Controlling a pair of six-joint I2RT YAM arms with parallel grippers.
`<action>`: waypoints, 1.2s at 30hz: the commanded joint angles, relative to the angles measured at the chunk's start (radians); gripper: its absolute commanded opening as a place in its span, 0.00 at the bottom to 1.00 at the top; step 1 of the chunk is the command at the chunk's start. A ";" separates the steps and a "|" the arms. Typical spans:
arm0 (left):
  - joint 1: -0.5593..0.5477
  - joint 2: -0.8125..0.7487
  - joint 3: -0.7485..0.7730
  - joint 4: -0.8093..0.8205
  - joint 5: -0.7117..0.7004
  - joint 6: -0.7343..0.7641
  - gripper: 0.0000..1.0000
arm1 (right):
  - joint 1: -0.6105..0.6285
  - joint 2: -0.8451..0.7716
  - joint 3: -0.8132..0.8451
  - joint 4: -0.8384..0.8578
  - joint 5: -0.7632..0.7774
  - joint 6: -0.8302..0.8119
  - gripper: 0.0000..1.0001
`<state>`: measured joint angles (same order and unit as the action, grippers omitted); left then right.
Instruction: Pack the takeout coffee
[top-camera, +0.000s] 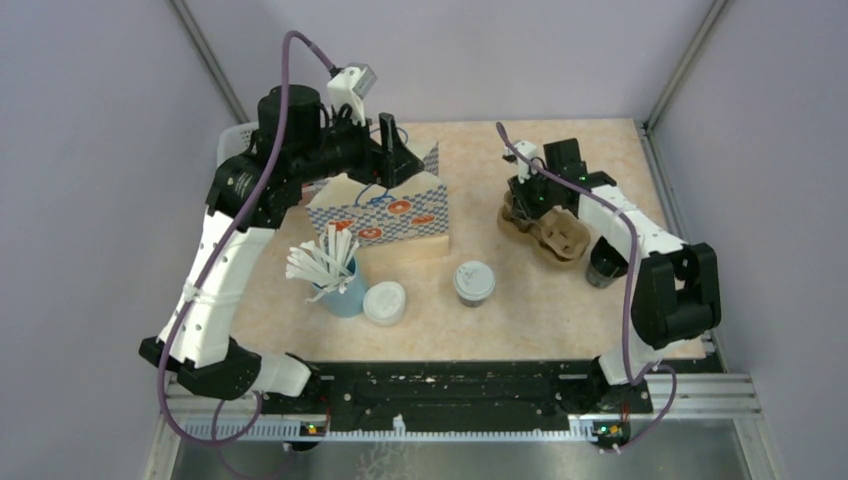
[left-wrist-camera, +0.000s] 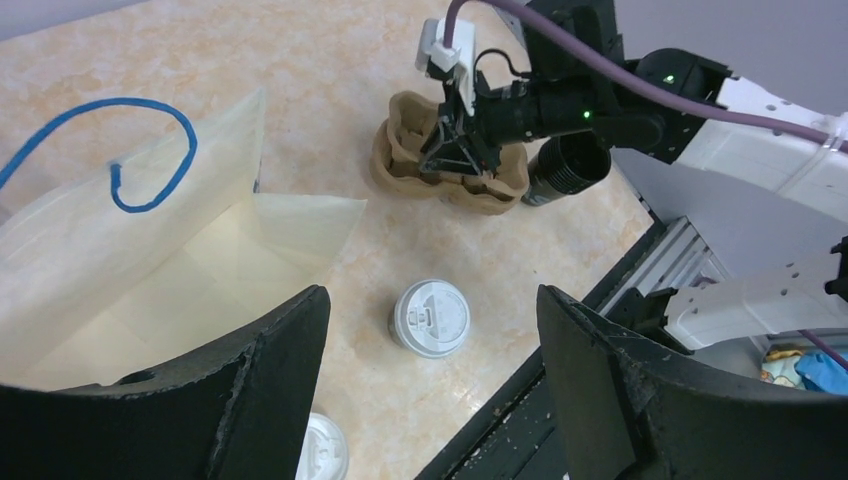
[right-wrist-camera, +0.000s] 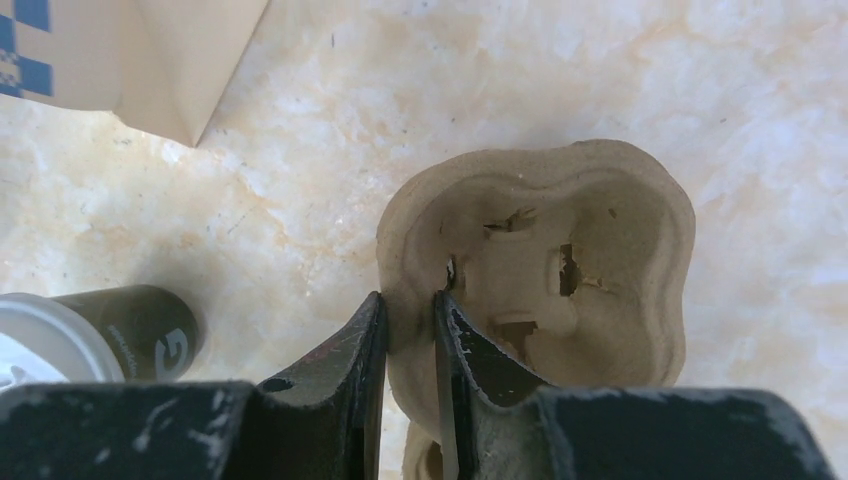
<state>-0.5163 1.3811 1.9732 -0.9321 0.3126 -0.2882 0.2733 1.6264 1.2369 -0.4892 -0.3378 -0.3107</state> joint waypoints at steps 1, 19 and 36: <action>-0.002 -0.025 -0.042 0.077 0.044 -0.026 0.82 | -0.005 -0.072 0.061 -0.022 0.015 -0.023 0.08; -0.002 -0.234 -0.203 0.128 -0.385 -0.160 0.81 | 0.224 -0.275 0.310 0.319 -0.201 -0.037 0.00; -0.002 -0.290 -0.193 -0.138 -0.703 -0.274 0.80 | 0.523 0.169 0.819 0.780 -0.378 0.413 0.00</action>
<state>-0.5163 1.0538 1.7184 -0.9226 -0.2432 -0.4950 0.7380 1.7447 2.0121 0.1329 -0.6395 0.0032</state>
